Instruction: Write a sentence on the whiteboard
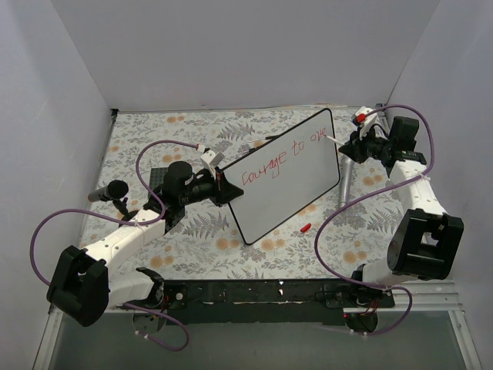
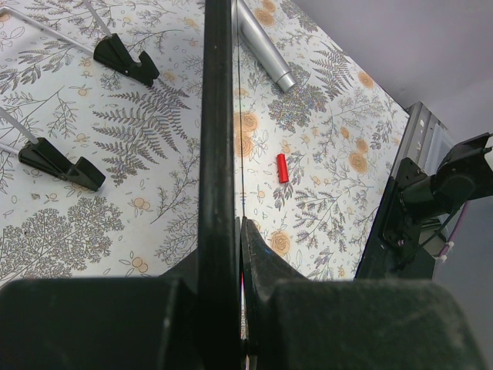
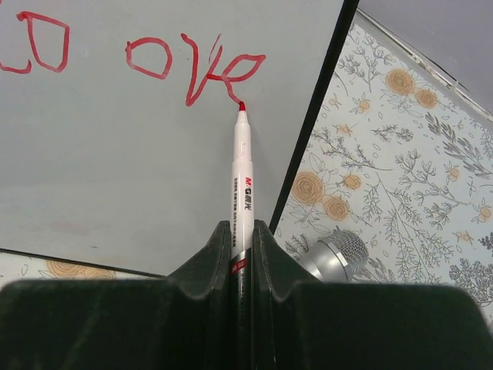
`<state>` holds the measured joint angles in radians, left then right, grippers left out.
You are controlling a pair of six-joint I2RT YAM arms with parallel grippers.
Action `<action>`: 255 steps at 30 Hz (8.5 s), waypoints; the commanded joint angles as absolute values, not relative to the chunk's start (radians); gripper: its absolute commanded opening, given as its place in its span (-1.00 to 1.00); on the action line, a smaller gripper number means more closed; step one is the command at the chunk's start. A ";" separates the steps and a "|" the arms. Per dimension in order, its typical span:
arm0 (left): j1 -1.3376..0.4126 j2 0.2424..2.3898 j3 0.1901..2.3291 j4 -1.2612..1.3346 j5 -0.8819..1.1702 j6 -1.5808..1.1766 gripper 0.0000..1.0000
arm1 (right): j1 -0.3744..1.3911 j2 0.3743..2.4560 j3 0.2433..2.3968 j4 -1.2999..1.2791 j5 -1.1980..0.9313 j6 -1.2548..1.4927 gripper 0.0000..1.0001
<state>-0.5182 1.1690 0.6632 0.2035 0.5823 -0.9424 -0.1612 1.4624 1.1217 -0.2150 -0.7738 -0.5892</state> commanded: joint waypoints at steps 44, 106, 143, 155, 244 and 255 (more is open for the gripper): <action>-0.526 1.173 0.673 0.176 0.611 -0.839 -1.00 | -0.176 1.473 1.098 -0.190 -0.765 -0.598 -0.97; -0.528 1.112 0.581 0.351 0.532 -1.083 -1.00 | -0.095 1.062 1.109 -0.773 -1.111 -0.882 -0.97; -0.538 1.014 0.572 0.311 0.446 -1.154 -1.00 | 0.359 1.040 0.910 -0.712 -0.983 -0.937 -0.97; -0.541 1.002 0.561 0.310 0.448 -1.155 -1.00 | 0.359 1.008 0.874 -0.666 -0.962 -0.899 -0.97; -0.546 1.037 0.531 0.402 0.434 -1.216 -1.00 | 0.715 1.189 0.831 -0.202 -0.502 -0.531 -0.97; -0.546 1.034 0.541 0.377 0.425 -1.192 -1.00 | 0.718 1.177 0.808 -0.255 -0.482 -0.589 -0.97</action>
